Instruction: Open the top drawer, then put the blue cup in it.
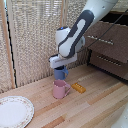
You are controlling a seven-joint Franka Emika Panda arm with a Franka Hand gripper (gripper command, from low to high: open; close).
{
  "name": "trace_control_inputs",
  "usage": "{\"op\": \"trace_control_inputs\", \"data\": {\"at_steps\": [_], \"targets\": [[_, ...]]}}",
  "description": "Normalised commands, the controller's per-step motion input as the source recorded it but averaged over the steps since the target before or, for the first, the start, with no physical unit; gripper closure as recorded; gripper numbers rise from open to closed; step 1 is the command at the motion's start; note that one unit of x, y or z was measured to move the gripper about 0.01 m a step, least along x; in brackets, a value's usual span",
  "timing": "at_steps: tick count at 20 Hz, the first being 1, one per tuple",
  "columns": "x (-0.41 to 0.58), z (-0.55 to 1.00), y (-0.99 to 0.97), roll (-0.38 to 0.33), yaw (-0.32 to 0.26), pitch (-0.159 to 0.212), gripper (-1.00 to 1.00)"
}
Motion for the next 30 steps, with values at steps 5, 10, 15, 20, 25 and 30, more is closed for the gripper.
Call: {"op": "trace_control_inputs", "data": {"at_steps": [5,10,15,20,25,30], "targets": [[0.022,0.80,0.12,0.016,-0.276,0.000,1.00],[0.027,0.84,0.09,0.008,-0.277,0.000,1.00],[0.000,0.82,0.00,0.000,-0.327,-0.006,1.00],[0.010,0.85,0.04,-0.027,-0.322,-0.006,1.00],[0.004,0.88,0.03,-0.048,-0.319,0.000,1.00],[0.009,0.88,0.00,-0.049,-0.325,0.000,1.00]]}}
